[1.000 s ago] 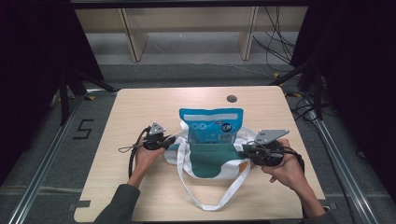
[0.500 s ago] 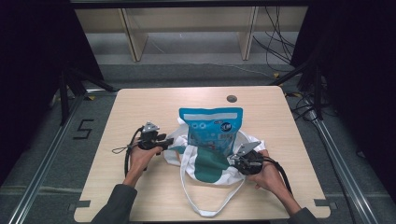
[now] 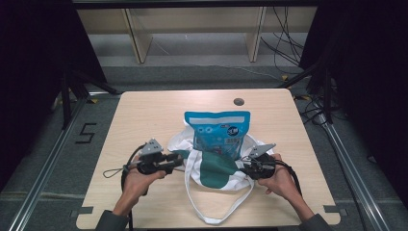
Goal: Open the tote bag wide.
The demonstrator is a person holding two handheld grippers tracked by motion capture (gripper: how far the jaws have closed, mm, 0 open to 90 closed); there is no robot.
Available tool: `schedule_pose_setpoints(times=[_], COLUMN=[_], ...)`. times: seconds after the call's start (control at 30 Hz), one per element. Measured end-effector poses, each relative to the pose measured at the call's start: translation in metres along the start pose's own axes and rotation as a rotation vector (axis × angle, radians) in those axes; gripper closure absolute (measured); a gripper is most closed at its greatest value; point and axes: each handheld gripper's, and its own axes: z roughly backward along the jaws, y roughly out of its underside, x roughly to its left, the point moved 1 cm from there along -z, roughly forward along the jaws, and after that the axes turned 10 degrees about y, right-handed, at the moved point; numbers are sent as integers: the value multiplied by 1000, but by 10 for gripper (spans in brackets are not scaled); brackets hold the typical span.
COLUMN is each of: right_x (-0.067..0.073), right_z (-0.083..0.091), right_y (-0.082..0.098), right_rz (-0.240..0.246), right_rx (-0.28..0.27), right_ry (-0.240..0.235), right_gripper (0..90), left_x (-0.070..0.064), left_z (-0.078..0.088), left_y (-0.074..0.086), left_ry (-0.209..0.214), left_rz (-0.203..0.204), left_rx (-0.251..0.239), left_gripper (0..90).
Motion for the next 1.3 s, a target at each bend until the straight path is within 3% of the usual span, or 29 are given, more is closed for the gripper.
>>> schedule_pose_setpoints(times=[0.07, 0.1, 0.13, 0.33, 0.37, 0.4, 0.43, 0.47, 0.5, 0.53, 0.57, 0.6, 0.67, 0.7, 0.77, 0.8, 0.83, 0.9, 1.0, 1.2, 1.3], right_x=[-1, -2, 0, 0, -1, 2, 1, 1, 1, 2, 2, 2, 1, 1, -1, -1, 2, 6, 16, 30, 31], right_z=[3, 6, 6, 3, 4, 2, 2, 2, -1, 0, -4, -3, -3, 4, 15, 22, 31, 43, 47, 49, 45], right_y=[-1, -2, -2, -2, -3, -2, -3, -3, -3, -3, -3, -3, -4, -6, -12, -15, -19, -27, -35, -48, -46], right_rz=[5, -5, -24, -16, -5, -27, -15, -15, -3, -24, 13, 8, 10, -5, -14, -6, -30, -25, 2, 33, 31], right_rx=[-7, 12, 9, 15, 31, 22, 18, 18, 7, 47, 23, 51, 22, 39, -3, -39, -62, -123, -163, -174, -128], right_ry=[0, 2, 3, 12, 8, 10, 4, 4, 22, 44, 42, 41, 60, 54, 79, 73, 65, 59, 34, 37, 55], right_gripper=[807, 801, 798, 801, 802, 804, 805, 805, 809, 812, 815, 814, 795, 769, 701, 695, 689, 685, 653, 623, 622], left_x=[-2, -4, -4, -1, 3, 5, 6, 6, 2, 3, 6, 8, 12, 12, 10, 9, 9, 11, 9, 9, 10], left_z=[-4, -7, -10, -24, -36, -44, -49, -49, -65, -71, -75, -78, -83, -84, -83, -84, -84, -83, -83, -83, -82], left_y=[3, 3, 4, 5, 8, 10, 12, 12, 15, 14, 13, 13, 16, 17, 17, 18, 18, 18, 18, 18, 19], left_ry=[10, 19, 28, 39, 21, 27, 45, 45, 23, 0, -22, -15, -26, -29, -41, -43, -41, -43, -57, -50, -53], left_rz=[-9, 15, 3, -11, -6, 12, 21, 21, -13, -50, -59, -44, -30, -35, -49, -45, -41, -44, -59, -50, -59], left_rx=[0, -11, -9, 3, 22, 13, 46, 46, 66, 106, 128, 127, 127, 136, 149, 138, 134, 145, 155, 149, 151], left_gripper=[783, 806, 831, 879, 889, 892, 892, 893, 894, 895, 896, 896, 896, 896, 896, 896, 895, 895, 895, 895, 893])
